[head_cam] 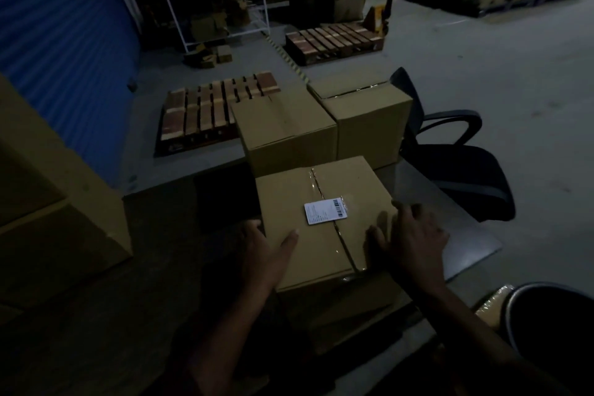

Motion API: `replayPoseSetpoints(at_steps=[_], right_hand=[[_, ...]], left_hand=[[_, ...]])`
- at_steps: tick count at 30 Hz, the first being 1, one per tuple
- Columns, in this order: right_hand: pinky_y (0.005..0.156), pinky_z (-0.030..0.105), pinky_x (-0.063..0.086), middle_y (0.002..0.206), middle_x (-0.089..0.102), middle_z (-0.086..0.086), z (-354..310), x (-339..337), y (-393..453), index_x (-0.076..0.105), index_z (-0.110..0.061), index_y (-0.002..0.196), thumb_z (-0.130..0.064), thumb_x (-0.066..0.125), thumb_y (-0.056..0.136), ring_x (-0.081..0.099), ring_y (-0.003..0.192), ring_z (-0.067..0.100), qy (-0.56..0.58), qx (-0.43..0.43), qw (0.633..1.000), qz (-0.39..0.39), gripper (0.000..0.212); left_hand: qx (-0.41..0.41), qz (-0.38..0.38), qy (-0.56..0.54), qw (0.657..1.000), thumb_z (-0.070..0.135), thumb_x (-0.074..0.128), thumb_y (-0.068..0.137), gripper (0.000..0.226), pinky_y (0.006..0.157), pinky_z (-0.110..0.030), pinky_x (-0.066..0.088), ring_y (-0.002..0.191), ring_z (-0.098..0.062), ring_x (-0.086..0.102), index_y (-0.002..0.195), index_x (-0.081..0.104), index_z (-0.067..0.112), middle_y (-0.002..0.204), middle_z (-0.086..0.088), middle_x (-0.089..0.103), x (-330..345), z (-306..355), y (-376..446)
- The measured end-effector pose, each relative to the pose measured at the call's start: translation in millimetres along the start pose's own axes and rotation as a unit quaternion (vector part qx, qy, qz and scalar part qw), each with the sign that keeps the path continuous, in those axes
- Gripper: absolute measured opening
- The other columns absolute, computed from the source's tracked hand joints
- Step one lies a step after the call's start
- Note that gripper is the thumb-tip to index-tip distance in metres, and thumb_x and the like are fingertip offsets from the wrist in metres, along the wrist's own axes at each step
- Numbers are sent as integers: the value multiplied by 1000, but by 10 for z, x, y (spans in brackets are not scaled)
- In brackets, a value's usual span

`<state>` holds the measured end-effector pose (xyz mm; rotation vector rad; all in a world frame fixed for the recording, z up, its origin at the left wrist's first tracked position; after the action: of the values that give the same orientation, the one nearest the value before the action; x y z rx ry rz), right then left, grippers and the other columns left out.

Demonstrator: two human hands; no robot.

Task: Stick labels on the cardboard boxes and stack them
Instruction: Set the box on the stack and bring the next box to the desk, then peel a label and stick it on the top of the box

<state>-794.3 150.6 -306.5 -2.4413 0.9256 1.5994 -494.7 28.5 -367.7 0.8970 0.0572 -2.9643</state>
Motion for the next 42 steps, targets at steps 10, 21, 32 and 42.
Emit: replayPoseSetpoints(at_steps=[10,21,32,42], right_hand=[[98,45,44,129,58,8,-534,460,393,59,-22,133,-48,69,89,53,120,29,-6,-70,996,-62,52],[91,42,44,110,57,-3,-475,508,419,66,-31,106,-70,46,82,50,104,19,-13,-83,993,-79,50],[89,43,46,114,58,-4,-464,562,429,66,-31,111,-68,47,84,50,105,19,-20,-95,992,-84,49],[89,39,43,115,59,-6,-460,645,463,68,-32,116,-50,67,90,51,105,18,-4,-124,988,-90,32]], left_hand=[[270,26,152,951,56,74,83,66,96,-44,49,123,-27,46,135,54,19,134,-6,50,255,998,211],[338,-78,205,915,84,42,82,65,95,-40,44,114,-17,45,116,59,32,120,7,53,593,944,202],[329,-84,195,920,84,53,75,62,92,-38,42,113,-15,46,113,59,35,118,9,52,578,922,210],[315,-81,174,929,79,66,72,56,90,-39,44,109,-11,45,108,60,36,113,15,49,522,893,252]])
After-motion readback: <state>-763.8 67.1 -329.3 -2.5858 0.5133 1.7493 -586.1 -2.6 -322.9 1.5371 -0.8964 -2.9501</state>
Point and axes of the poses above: each hand's wrist, its own y-axis towards the middle knuckle, its own x-axis out of the palm, z = x × y, the point moved 10 cm from there along y, towards the middle knuckle
